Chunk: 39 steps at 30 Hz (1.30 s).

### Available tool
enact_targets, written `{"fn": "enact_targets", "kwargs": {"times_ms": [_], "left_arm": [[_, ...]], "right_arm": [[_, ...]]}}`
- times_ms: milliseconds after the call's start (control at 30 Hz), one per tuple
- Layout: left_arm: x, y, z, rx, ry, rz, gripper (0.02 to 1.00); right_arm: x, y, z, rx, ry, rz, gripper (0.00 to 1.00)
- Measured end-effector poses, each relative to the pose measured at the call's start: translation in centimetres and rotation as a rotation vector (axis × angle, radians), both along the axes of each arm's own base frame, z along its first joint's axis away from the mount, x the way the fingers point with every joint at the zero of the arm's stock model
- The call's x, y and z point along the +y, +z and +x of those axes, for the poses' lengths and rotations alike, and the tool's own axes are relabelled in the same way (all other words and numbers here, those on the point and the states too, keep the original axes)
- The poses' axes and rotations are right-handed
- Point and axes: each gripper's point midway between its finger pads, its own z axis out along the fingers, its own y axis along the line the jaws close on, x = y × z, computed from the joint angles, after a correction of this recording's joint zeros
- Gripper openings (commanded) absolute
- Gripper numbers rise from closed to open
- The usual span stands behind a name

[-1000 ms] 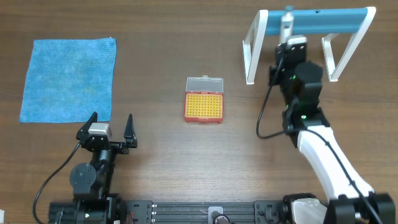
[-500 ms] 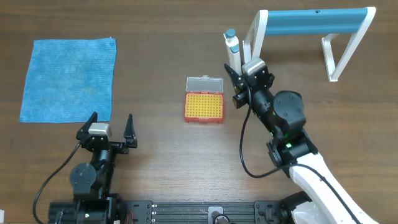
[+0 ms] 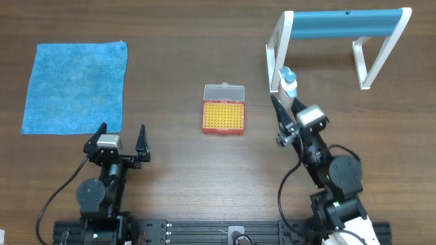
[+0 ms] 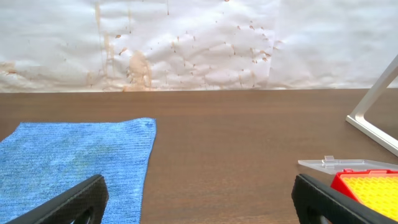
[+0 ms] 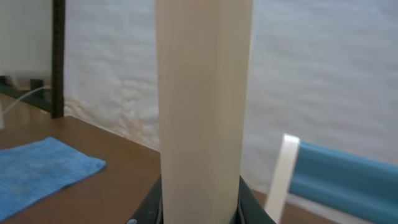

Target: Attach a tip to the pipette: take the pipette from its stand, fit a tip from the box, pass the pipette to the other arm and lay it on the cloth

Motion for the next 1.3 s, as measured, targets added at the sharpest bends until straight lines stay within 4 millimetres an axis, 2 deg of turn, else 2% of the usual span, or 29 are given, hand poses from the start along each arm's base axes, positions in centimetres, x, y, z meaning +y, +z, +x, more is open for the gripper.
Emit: {"fn": "enact_targets", "kwargs": {"times_ms": [67,133,267,367,467,600,700,800,867,1000,1133,1300], "left_arm": [[0.0,0.0,0.0,0.0,0.0,0.0,0.954],[0.0,0.0,0.0,0.0,0.0,0.0,0.954],[0.0,0.0,0.0,0.0,0.0,0.0,0.952],[0.0,0.0,0.0,0.0,0.0,0.0,0.952],[0.0,0.0,0.0,0.0,0.0,0.0,0.954],[0.0,0.0,0.0,0.0,0.0,0.0,0.952],[0.0,0.0,0.0,0.0,0.0,0.0,0.954],[0.0,0.0,0.0,0.0,0.0,0.0,0.954],[0.0,0.0,0.0,0.0,0.0,0.0,0.952],[0.0,0.0,0.0,0.0,0.0,0.0,0.952],[0.0,0.0,0.0,0.0,0.0,0.0,0.952],[0.0,0.0,0.0,0.0,0.0,0.0,0.952]], "right_arm": [[-1.3,-1.5,-0.7,-0.003,-0.037,0.002,0.082],[-1.8,-2.0,-1.5,-0.019,-0.046,0.008,0.08],[-2.0,-1.4,-2.0,-0.057,-0.048,0.021,0.08],[-1.6,-1.1,-1.6,-0.074,-0.033,0.022,0.08],[0.1,-2.0,-0.4,-0.028,0.023,0.002,0.082],[4.4,-3.4,2.0,0.084,0.133,-0.04,0.082],[8.6,-4.4,3.5,0.151,0.224,-0.077,0.082],[10.9,-6.0,4.6,0.192,0.26,-0.12,0.08],[11.7,-7.0,5.6,0.194,0.263,-0.132,0.08],[12.5,-5.7,6.9,0.069,0.262,-0.085,0.08],[12.8,-4.2,7.3,-0.018,0.27,-0.016,0.08],[13.4,-7.0,8.2,0.022,0.279,-0.005,0.08]]}}
